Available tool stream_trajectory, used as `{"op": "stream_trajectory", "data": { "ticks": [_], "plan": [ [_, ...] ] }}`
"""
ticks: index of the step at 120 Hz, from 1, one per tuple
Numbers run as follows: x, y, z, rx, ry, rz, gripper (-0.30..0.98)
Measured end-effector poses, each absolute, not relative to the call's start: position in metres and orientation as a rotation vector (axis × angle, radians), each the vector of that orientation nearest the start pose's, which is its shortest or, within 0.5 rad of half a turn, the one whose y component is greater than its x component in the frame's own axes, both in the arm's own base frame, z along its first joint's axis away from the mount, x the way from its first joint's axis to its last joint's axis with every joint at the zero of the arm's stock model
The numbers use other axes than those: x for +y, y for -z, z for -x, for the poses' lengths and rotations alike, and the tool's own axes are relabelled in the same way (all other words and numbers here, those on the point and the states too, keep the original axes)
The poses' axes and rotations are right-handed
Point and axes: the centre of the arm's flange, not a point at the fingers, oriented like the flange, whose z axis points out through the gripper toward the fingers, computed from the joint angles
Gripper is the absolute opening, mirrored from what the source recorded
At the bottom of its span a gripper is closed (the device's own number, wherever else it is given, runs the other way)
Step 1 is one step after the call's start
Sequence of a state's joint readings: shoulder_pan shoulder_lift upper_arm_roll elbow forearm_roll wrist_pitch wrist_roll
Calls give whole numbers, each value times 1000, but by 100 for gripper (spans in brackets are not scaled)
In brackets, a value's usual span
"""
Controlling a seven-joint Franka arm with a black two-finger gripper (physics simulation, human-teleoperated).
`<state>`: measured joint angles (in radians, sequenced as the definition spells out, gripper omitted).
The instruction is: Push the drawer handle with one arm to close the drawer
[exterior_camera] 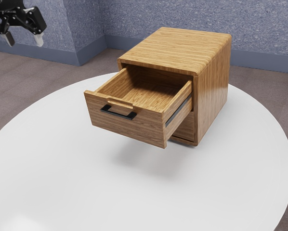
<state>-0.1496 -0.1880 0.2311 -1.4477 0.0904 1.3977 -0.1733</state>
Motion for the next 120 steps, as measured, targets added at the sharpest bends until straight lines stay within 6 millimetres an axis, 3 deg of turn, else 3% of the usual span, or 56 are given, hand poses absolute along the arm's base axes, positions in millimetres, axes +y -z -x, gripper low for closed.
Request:
{"op": "stream_trajectory", "data": {
  "ticks": [19, 34, 57, 70, 94, 120],
  "plan": [
    [46, -728, -482, -409, 93, 3056, 69],
    [33, -708, -485, -397, 3, 3049, 65],
    [-15, -672, -459, -318, -140, 3071, 23],
    [-36, -655, -439, -307, -182, 3088, 8],
    [-80, -620, -409, -278, -205, 3093, -4],
    [-99, -585, -414, -316, -145, 3105, -8]
  ]
}}
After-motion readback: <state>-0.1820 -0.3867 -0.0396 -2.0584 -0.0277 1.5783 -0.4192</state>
